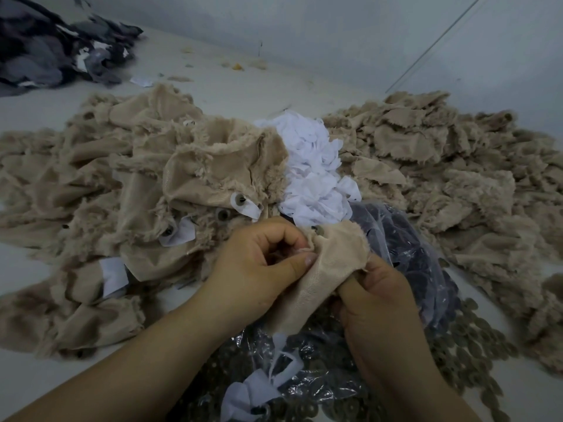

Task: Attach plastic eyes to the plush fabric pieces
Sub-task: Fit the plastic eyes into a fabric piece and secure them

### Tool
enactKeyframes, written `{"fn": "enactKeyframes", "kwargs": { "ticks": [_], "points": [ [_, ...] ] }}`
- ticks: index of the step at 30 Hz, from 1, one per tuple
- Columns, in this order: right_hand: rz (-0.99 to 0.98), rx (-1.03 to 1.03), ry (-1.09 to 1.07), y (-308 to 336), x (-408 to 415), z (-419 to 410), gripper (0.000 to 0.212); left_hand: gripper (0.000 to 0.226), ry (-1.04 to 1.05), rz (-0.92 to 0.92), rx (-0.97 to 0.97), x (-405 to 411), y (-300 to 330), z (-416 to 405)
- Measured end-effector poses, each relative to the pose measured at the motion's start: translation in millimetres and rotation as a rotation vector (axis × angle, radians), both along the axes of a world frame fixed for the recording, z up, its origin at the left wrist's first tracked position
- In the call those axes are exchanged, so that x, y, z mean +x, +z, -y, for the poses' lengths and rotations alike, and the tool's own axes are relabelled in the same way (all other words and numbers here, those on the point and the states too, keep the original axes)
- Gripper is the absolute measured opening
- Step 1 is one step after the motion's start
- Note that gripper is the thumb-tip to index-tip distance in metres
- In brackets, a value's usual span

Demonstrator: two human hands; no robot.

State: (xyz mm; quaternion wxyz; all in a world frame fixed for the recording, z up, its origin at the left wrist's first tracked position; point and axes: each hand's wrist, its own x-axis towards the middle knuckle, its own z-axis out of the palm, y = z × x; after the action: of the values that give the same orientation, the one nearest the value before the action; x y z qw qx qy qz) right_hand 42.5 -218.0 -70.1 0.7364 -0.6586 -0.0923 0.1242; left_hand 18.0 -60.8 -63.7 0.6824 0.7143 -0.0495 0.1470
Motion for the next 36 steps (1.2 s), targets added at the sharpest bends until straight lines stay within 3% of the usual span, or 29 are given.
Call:
{"fn": "enactKeyframes", "kwargs": {
  "ticks": [9, 13, 15, 18, 20, 24, 30, 33, 36],
  "points": [
    [-0.015, 0.038, -0.033, 0, -3, 0, 0.033, 0.007, 0.077, 0.080, 0.211, -1, 3, 5],
    [-0.293, 0.275, 0.018, 6, 3, -4, 0.041, 0.009, 0.171, 0.148, 0.334, -2, 4, 5],
    [-0.407, 0.294, 0.011, 8, 6, -3, 0.039, 0.010, 0.189, 0.174, 0.390, -2, 3, 5],
    [-0.191, 0.105, 0.033, 3, 3, -3, 0.018, 0.010, 0.174, 0.195, 0.430, -2, 1, 8],
    [-0.141, 0.105, 0.045, 1, -3, -1, 0.024, 0.009, 0.160, 0.163, 0.373, -2, 0, 8],
    [-0.226, 0.222, 0.071, 2, -2, 0, 0.020, 0.007, 0.055, 0.007, 0.119, -2, 1, 4],
    [-0.202, 0.209, 0.021, 2, -4, -1, 0.020, 0.006, 0.018, -0.162, -0.235, -4, 1, 10],
    [-0.187, 0.184, -0.003, 2, -4, 0, 0.021, 0.006, 0.047, -0.171, -0.245, -5, 2, 11],
    [-0.135, 0.136, -0.054, 0, -5, -1, 0.019, 0.008, 0.128, -0.118, -0.104, -6, 2, 11]
  ]
}}
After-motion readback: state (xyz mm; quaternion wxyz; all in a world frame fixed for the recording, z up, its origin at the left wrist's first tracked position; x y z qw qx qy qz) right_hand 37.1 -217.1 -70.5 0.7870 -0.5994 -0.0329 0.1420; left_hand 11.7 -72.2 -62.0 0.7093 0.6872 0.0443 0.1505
